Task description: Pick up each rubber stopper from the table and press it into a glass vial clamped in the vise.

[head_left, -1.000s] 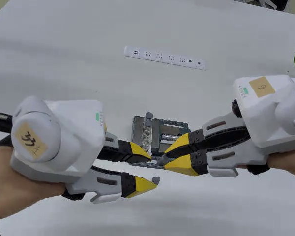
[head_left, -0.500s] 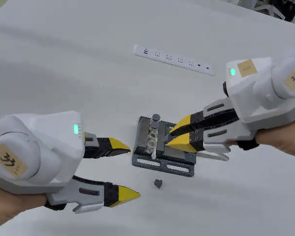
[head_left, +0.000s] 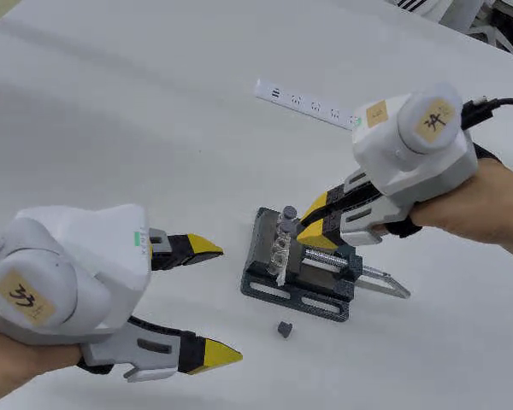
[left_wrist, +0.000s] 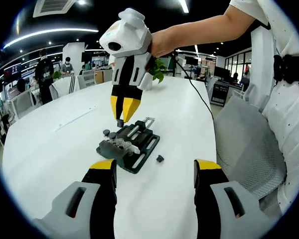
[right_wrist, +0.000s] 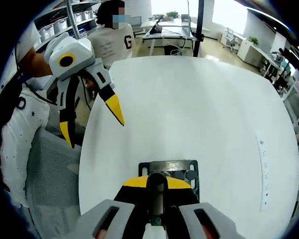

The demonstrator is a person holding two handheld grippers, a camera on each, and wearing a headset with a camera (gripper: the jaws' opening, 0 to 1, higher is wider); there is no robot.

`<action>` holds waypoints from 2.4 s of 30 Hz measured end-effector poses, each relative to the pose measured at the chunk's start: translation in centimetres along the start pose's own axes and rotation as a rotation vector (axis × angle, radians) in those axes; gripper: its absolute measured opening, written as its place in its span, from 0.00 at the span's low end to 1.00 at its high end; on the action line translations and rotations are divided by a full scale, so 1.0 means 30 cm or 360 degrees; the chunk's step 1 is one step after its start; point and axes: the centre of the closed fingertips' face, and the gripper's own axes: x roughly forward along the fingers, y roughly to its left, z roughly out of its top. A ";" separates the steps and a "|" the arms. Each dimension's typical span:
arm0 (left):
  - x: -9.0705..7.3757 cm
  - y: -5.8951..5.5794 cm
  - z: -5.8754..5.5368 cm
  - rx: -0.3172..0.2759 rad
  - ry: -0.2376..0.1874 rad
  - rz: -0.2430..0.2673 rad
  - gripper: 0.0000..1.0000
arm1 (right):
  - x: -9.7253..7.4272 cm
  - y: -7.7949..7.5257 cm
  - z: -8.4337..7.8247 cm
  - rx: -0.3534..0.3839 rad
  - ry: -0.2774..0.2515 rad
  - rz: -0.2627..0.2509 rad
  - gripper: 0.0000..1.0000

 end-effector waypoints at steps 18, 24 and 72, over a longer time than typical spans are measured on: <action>-0.011 0.003 -0.030 -0.0080 -0.0047 0.0029 0.68 | 0.102 -0.030 -0.057 -0.0020 0.0250 0.0021 0.05; -0.015 0.001 -0.041 -0.0085 -0.0048 0.0016 0.68 | 0.106 -0.029 -0.066 -0.0025 0.0283 0.0031 0.05; 0.022 -0.030 0.015 -0.0075 -0.0100 -0.0053 0.61 | 0.125 -0.031 -0.069 -0.0073 0.0393 0.0029 0.07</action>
